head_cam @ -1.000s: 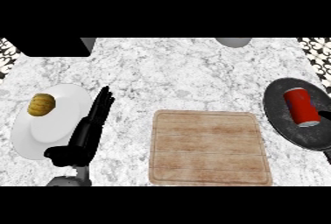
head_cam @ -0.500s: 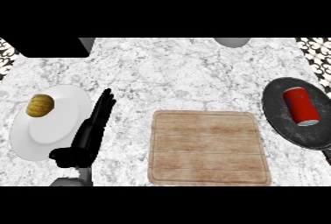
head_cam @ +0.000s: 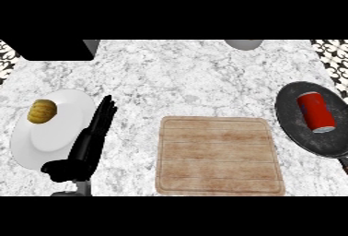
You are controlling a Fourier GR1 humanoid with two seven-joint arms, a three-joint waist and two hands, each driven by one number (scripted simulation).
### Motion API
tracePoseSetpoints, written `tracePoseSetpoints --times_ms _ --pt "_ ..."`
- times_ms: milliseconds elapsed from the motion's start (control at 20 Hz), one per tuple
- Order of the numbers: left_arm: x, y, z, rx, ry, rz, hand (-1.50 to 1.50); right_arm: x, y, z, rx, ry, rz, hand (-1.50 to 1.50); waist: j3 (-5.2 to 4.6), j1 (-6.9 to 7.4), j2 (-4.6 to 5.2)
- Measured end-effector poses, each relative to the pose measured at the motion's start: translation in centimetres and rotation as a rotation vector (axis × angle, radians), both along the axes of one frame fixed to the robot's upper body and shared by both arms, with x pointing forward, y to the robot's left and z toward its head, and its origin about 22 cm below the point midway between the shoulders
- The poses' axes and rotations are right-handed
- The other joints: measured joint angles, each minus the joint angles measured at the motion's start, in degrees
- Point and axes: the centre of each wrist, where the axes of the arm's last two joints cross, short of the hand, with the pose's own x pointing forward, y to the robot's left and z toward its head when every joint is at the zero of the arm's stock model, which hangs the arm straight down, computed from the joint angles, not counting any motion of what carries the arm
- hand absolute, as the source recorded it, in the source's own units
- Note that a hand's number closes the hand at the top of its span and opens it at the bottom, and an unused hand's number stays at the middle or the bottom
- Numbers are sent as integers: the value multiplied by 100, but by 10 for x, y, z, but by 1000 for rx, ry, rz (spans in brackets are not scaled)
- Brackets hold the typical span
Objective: Pick the can from the cutting board and place it in the pan
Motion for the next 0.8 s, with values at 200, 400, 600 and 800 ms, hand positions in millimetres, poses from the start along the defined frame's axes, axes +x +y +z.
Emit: tracePoseSetpoints --times_ms 200,400,600,800 --pt "5 -4 0 1 -2 -4 0 -12 6 -5 -22 9 -2 -150 1 4 4" --pt "3 -4 0 -1 -2 -11 0 -19 5 2 -47 21 -16 -150 2 8 5" --pt "6 -3 -4 1 -4 -7 0 -21 3 6 -68 32 -24 -150 2 11 7" --pt "7 -7 -2 4 -5 -8 0 -22 6 4 -120 21 -38 -150 4 14 8"
